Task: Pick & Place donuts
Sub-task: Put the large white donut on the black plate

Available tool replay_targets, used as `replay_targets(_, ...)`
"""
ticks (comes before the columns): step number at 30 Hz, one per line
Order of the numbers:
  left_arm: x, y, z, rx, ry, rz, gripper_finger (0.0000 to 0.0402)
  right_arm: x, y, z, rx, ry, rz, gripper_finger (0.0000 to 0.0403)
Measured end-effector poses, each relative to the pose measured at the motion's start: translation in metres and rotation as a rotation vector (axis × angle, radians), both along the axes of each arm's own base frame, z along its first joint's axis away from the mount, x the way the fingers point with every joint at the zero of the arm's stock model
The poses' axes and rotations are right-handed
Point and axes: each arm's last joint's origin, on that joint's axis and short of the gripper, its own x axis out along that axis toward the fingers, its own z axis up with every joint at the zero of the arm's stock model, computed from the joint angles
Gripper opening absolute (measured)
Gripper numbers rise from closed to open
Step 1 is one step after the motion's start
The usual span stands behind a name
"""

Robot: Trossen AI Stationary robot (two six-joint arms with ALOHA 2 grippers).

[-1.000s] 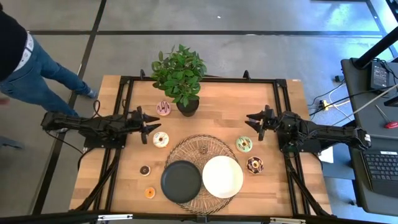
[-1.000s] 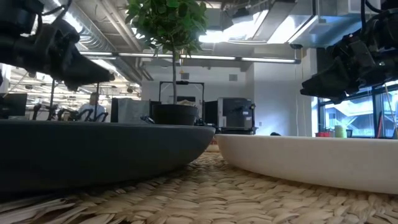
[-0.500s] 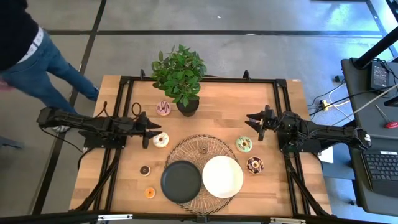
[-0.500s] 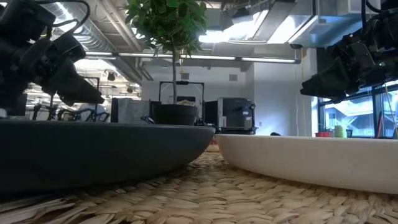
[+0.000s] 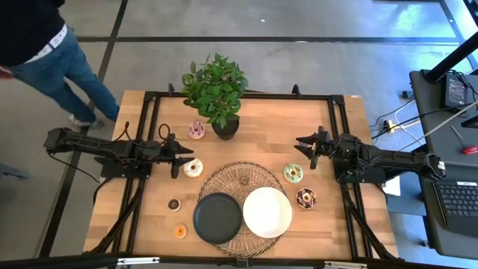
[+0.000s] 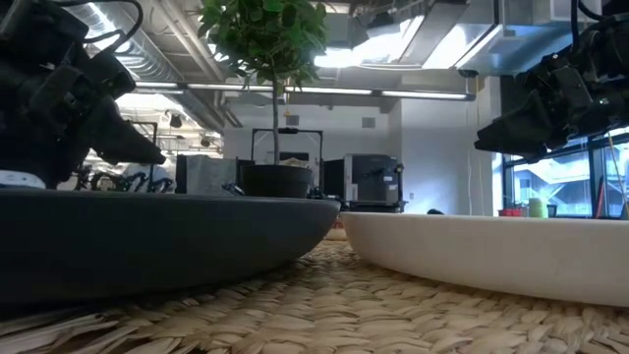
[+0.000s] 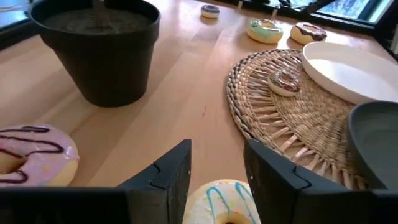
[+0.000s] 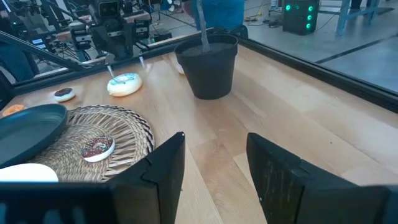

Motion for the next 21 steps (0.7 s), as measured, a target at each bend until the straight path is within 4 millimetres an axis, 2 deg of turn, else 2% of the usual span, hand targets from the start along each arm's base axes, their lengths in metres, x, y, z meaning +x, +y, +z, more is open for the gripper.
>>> replay_targets(6,0.0000,-0.0003,-0.0001,-0.049,-0.008,0.008,0.0157,0.0000,0.0000,0.0000,-0.005,0.001,0.001,0.0173)
replay_targets(14,-0.0001,0.0006,0.0002,-0.031,-0.011,0.037,0.0217,0.0000,0.0000,0.0000,-0.001,0.000,0.000,0.0173)
replay_targets(18,-0.0001,0.0006,0.0002,-0.157,-0.040,0.092,0.0227,0.0000,0.0000,0.0000,-0.001,0.000,0.000,0.0173)
replay_targets(21,0.0004,0.0011,0.0015,-0.182,-0.062,0.115,0.0227,0.0000,0.0000,0.0000,-0.002,0.001,0.000,0.0173)
